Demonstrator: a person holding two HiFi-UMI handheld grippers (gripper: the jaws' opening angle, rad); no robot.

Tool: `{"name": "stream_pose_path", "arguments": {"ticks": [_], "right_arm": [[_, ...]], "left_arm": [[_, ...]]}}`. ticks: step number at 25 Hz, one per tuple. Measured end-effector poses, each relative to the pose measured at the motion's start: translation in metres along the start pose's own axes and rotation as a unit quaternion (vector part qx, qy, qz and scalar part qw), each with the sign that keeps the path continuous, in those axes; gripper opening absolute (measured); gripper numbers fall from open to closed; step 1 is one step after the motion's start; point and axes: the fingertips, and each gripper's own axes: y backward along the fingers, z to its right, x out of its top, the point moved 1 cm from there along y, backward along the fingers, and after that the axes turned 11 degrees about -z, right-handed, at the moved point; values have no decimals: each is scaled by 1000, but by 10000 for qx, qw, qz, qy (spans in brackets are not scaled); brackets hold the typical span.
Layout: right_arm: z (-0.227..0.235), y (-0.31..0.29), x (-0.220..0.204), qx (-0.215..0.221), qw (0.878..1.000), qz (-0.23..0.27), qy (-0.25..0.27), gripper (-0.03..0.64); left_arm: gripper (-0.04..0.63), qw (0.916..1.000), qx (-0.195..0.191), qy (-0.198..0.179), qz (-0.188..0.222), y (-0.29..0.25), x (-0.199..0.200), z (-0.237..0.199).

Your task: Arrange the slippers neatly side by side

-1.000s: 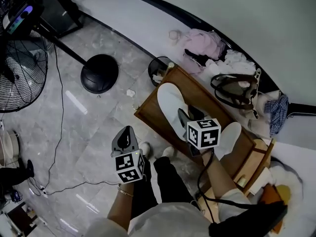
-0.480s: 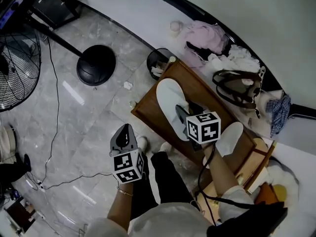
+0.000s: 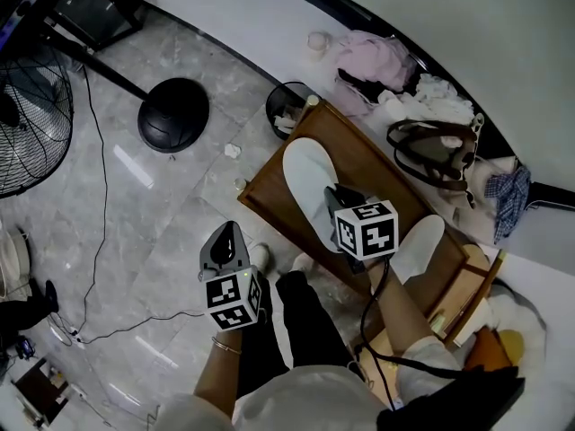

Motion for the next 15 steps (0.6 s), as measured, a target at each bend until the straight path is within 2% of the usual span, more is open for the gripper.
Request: {"name": "stream_pose_path", "arguments": {"ticks": [5,11,15], "right_arm": [[-5,1,-2,-236,9997,-29,107,48],[-9,14,1,-191,9997,85,-133,44],[-9,25,3,-117,9986,226,-470,43]], "left_arm": [[8,10000,-38,-47,-22,1,-2,-2],[8,9998,-139,-172,21,5,2,0],[8,9993,-234,-292,60,8,7,3]]}}
